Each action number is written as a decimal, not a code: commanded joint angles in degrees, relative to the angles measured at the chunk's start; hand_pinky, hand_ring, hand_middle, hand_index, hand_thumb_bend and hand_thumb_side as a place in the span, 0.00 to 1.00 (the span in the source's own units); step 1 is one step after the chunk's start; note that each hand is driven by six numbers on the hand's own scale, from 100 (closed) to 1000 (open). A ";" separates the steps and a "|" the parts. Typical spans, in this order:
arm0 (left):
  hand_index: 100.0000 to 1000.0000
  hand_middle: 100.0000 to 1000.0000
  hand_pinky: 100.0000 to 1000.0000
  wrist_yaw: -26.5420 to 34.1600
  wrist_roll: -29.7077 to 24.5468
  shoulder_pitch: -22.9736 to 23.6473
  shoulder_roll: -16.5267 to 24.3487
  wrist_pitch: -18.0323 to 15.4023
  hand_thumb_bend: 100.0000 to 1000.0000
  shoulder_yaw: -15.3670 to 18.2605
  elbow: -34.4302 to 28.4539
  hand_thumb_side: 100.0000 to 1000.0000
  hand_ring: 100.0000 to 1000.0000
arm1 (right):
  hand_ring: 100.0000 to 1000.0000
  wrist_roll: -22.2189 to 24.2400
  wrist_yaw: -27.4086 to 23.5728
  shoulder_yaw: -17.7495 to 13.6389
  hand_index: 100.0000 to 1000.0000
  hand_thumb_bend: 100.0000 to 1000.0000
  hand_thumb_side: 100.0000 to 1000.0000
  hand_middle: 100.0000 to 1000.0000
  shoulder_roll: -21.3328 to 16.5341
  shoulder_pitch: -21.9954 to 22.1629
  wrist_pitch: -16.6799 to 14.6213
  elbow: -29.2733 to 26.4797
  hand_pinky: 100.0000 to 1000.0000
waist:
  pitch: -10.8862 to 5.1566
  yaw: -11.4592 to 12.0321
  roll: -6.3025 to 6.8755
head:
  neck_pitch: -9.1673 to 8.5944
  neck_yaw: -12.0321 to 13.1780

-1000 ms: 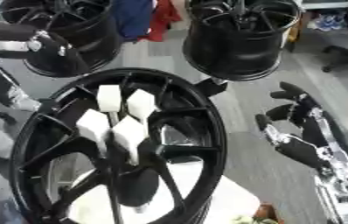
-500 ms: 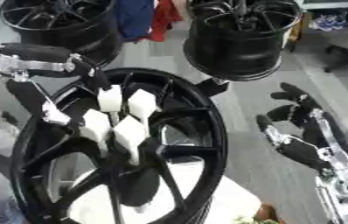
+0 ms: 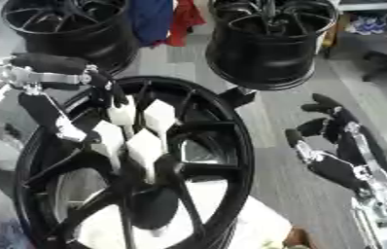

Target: Pull the pin out of the wheel hub.

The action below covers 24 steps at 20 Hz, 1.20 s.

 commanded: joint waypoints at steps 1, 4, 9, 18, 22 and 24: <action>0.83 0.63 0.55 -0.06 -3.72 -0.20 1.44 -3.38 0.33 -0.68 -0.29 0.36 0.61 | 0.58 0.18 -0.20 -0.24 0.90 0.31 0.17 0.73 -1.43 -0.57 -0.08 -0.71 0.60 | -0.47 0.15 -0.08 | 0.27 0.07; 0.83 0.64 0.56 0.05 -3.72 -0.02 2.12 -3.29 0.33 -0.02 -1.27 0.37 0.62 | 0.58 0.10 -0.19 -0.33 0.90 0.30 0.17 0.73 -1.39 -0.54 -0.08 -0.71 0.60 | -0.45 0.21 -0.10 | 0.27 0.14; 0.83 0.64 0.57 0.45 -3.72 0.61 3.95 -2.84 0.34 1.41 -3.59 0.37 0.63 | 0.58 -0.04 -0.17 -0.46 0.90 0.30 0.18 0.73 -1.40 -0.52 -0.06 -0.70 0.60 | -0.44 0.34 -0.10 | 0.27 0.11; 0.83 0.64 0.57 0.59 -3.72 1.94 4.89 -2.17 0.32 0.74 -4.55 0.35 0.63 | 0.58 -0.05 -0.19 -0.48 0.90 0.30 0.18 0.73 -1.37 -0.55 -0.07 -0.68 0.60 | -0.45 0.44 -0.14 | 0.27 0.22; 0.83 0.64 0.57 -0.13 -3.72 2.14 4.12 -2.43 0.31 -0.25 -3.37 0.34 0.63 | 0.58 -0.07 -0.22 -0.49 0.90 0.29 0.18 0.73 -1.34 -0.61 -0.05 -0.71 0.60 | -0.33 0.39 -0.19 | 0.27 0.58; 0.83 0.66 0.58 -0.57 -3.72 2.26 3.68 -2.60 0.31 -0.45 -2.74 0.34 0.65 | 0.58 -0.07 -0.22 -0.47 0.90 0.29 0.18 0.73 -1.33 -0.62 -0.04 -0.71 0.60 | -0.28 0.39 -0.19 | 0.27 0.70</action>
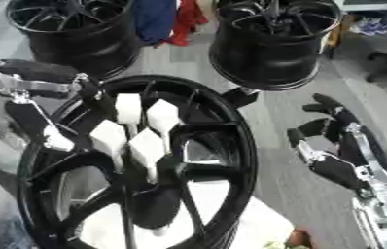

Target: Pull the pin out of the wheel hub.

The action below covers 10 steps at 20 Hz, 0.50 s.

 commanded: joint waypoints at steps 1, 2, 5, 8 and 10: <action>0.83 0.67 0.58 -0.66 -2.99 -0.66 0.07 -3.41 0.31 0.10 0.57 0.34 0.65 | 0.58 -0.07 -0.21 -0.45 0.90 0.29 0.18 0.73 -1.30 -0.61 -0.05 -0.72 0.60 | -0.44 -0.02 0.02 | 0.27 0.27; 0.84 0.68 0.59 -0.91 -2.99 -0.60 -0.15 -3.52 0.31 0.04 0.84 0.34 0.66 | 0.58 -0.06 -0.22 -0.45 0.90 0.29 0.18 0.73 -1.29 -0.61 -0.06 -0.72 0.60 | -0.44 -0.03 0.01 | 0.27 0.22; 0.85 0.72 0.60 -1.47 -2.99 -0.49 -0.86 -3.74 0.30 0.24 1.57 0.33 0.69 | 0.58 -0.07 -0.22 -0.46 0.90 0.29 0.18 0.73 -1.24 -0.58 -0.06 -0.71 0.60 | -0.43 -0.03 -0.04 | 0.27 0.10; 0.85 0.73 0.61 -2.01 -2.99 -0.39 -1.36 -3.88 0.30 0.41 2.12 0.32 0.70 | 0.58 -0.07 -0.22 -0.48 0.90 0.29 0.18 0.73 -1.22 -0.56 -0.07 -0.71 0.60 | -0.44 -0.03 -0.09 | 0.27 0.04; 0.85 0.73 0.60 -2.24 -2.99 -0.34 -1.64 -3.98 0.29 0.42 2.41 0.32 0.71 | 0.58 -0.07 -0.22 -0.47 0.90 0.29 0.18 0.73 -1.21 -0.57 -0.07 -0.71 0.60 | -0.41 -0.03 -0.09 | 0.27 -0.01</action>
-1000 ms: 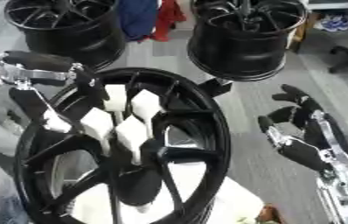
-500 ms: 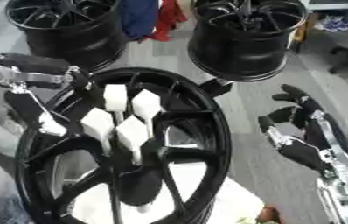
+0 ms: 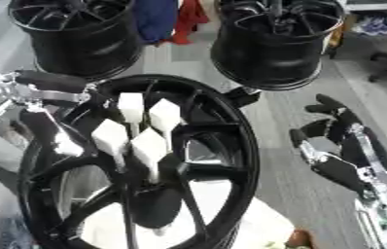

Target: Pull the pin out of the wheel hub.

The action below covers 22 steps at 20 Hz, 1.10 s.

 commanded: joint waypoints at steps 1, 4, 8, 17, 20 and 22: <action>0.85 0.73 0.60 -0.59 -3.29 -0.70 0.24 -3.72 0.28 0.78 0.14 0.31 0.70 | 0.58 -0.04 -0.22 -0.44 0.90 0.29 0.18 0.73 -1.20 -0.56 -0.07 -0.70 0.60 | -0.51 -0.02 -0.06 | 0.27 -0.14; 0.80 0.65 0.53 -0.81 -3.29 -0.61 -0.05 -3.81 0.23 0.59 0.42 0.30 0.63 | 0.58 0.01 -0.21 -0.43 0.90 0.29 0.18 0.73 -1.16 -0.58 -0.08 -0.68 0.60 | -0.47 -0.06 -0.06 | 0.27 -0.10; 0.72 0.56 0.45 -0.38 -3.29 -0.56 -0.25 -3.56 0.15 0.70 0.63 0.35 0.55 | 0.58 -0.05 -0.19 -0.48 0.90 0.29 0.18 0.73 -1.14 -0.54 -0.07 -0.66 0.60 | -0.46 -0.12 -0.06 | 0.27 -0.18; 0.44 0.28 0.25 5.75 -3.29 -0.80 0.17 -0.93 0.00 3.01 -0.15 0.48 0.32 | 0.58 -0.04 -0.16 -0.52 0.90 0.28 0.18 0.73 -1.10 -0.47 -0.09 -0.57 0.60 | -0.51 -0.04 -0.07 | 0.27 -0.45; 0.40 0.23 0.19 8.53 -3.27 -1.43 0.73 -0.09 0.00 4.75 -1.20 0.50 0.29 | 0.58 -0.06 -0.16 -0.56 0.90 0.28 0.18 0.73 -1.09 -0.43 -0.10 -0.55 0.60 | -0.56 0.02 -0.11 | 0.27 -0.60; 0.39 0.22 0.18 10.22 -2.66 -2.16 1.33 0.40 0.00 6.73 -2.13 0.50 0.29 | 0.58 -0.08 -0.16 -0.60 0.90 0.28 0.18 0.73 -1.07 -0.37 -0.10 -0.52 0.60 | -0.63 0.09 -0.14 | 0.27 -0.70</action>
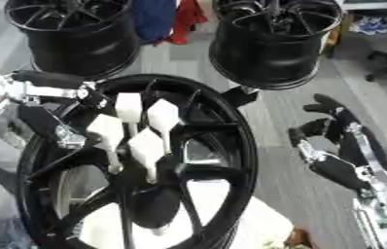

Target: Pull the pin out of the wheel hub.

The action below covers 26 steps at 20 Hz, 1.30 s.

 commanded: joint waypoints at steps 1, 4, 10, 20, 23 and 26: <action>0.39 0.22 0.17 2.81 -0.60 -2.21 2.49 -0.82 0.00 3.92 -2.20 0.49 0.29 | 0.58 -0.09 -0.15 -0.60 0.90 0.28 0.18 0.73 -1.07 -0.35 -0.09 -0.52 0.60 | -0.72 0.11 -0.09 | 0.27 -0.24; 0.38 0.21 0.15 4.25 2.57 -2.95 4.02 -0.27 0.00 7.54 -3.33 0.49 0.28 | 0.58 -0.12 -0.13 -0.65 0.90 0.28 0.18 0.73 -1.07 -0.26 -0.10 -0.48 0.60 | -0.80 0.21 -0.06 | 0.27 -0.33; 0.39 0.21 0.14 4.22 11.00 -0.81 9.42 0.24 0.00 16.27 -3.47 0.46 0.28 | 0.58 -0.33 -0.04 -0.88 0.90 0.28 0.18 0.73 -1.06 -0.06 -0.09 -0.36 0.60 | -0.84 0.65 -0.04 | 0.27 -0.78; 0.45 0.28 0.22 -6.25 25.20 20.34 13.73 4.83 0.00 32.59 7.79 0.42 0.34 | 0.58 -0.77 0.16 -1.36 0.90 0.27 0.19 0.73 -1.00 -0.19 -0.12 -0.25 0.60 | -0.30 1.67 0.02 | 0.27 -1.98; 0.58 0.41 0.34 -11.65 29.65 25.06 11.68 7.22 0.16 36.77 12.87 0.48 0.45 | 0.58 -1.00 0.23 -1.60 0.90 0.27 0.19 0.73 -1.00 -0.16 -0.11 -0.33 0.60 | -0.11 1.96 -0.17 | 0.27 -2.24; 0.87 0.71 0.58 -17.93 33.07 27.45 9.23 9.66 0.56 39.14 17.23 0.74 0.71 | 0.58 -1.01 0.25 -1.60 0.90 0.27 0.19 0.73 -0.95 -0.32 -0.10 -0.44 0.60 | 0.01 2.25 -0.39 | 0.27 -2.31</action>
